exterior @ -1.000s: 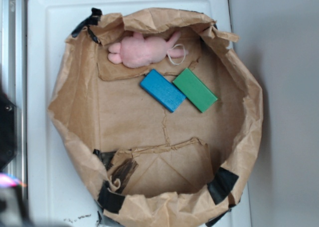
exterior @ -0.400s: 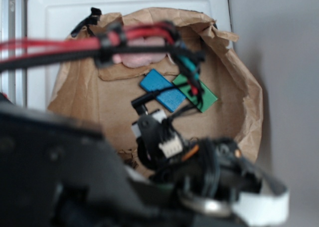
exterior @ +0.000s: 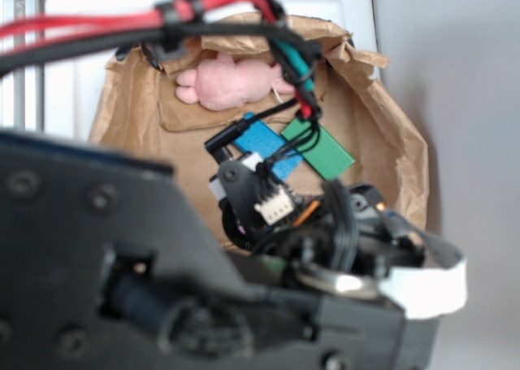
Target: Grab the wood chip.
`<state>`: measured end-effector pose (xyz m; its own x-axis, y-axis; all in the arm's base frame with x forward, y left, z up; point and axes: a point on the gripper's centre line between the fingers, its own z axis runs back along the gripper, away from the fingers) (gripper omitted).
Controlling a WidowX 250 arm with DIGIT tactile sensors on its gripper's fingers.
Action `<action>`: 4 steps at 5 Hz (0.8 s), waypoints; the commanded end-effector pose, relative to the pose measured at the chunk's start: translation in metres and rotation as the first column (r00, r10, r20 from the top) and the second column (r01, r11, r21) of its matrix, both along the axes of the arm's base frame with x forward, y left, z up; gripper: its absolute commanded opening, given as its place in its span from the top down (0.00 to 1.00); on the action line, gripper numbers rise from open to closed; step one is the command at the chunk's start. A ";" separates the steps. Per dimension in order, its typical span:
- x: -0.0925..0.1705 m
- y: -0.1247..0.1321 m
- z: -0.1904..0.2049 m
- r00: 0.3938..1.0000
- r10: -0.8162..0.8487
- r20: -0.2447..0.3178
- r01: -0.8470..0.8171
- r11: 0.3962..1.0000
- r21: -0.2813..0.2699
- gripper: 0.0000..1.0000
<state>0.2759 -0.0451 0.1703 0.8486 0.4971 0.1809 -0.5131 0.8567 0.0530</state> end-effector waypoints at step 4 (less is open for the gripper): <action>-0.039 0.043 -0.061 0.992 -0.122 -0.015 0.121 0.991 -0.053 0.00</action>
<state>0.2292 -0.0118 0.0998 0.9057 0.4116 0.1009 -0.4159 0.9091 0.0242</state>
